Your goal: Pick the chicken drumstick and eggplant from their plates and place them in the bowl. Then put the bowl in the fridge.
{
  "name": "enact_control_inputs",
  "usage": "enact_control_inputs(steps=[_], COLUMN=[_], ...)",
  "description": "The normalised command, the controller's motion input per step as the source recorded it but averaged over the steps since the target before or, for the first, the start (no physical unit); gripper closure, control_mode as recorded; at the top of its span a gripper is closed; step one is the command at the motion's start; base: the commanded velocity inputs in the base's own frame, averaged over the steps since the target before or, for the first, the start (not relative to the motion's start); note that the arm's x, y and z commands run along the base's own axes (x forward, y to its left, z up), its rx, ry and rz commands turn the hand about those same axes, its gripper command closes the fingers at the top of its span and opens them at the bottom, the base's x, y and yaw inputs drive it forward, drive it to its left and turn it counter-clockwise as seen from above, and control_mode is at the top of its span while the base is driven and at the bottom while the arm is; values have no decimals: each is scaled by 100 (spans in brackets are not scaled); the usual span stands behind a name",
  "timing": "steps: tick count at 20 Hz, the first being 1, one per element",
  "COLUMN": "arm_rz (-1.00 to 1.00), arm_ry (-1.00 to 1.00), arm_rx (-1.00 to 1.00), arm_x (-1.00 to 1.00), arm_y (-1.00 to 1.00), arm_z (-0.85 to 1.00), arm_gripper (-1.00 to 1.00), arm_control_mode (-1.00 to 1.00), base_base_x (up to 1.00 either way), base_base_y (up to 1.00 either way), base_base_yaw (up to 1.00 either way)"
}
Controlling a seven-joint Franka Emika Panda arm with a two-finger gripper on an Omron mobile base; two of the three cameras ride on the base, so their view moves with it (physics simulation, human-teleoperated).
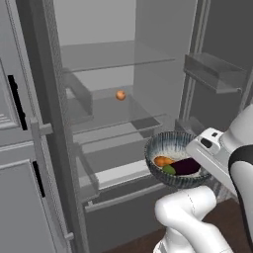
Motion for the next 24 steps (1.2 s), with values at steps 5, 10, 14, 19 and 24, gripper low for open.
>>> enact_control_inputs(steps=[5, 10, 14, 19, 24], arm_rz=[0, 0, 0, 0, 1], arm_ry=[0, 0, 0, -2, -7], arm_rx=[0, 0, 0, 0, 0], arm_x=[0, 0, 0, 11, 87], arm_y=[0, 0, 0, 0, 28], arm_z=[0, 0, 0, 0, 0], arm_gripper=[100, 100, 100, 100, 100], arm_control_mode=[100, 100, 100, -100, -100], base_base_x=[92, 63, 4, 0, 0], base_base_y=[0, 1, 0, 0, 0], base_base_yaw=[1, 6, 1, 0, 0])
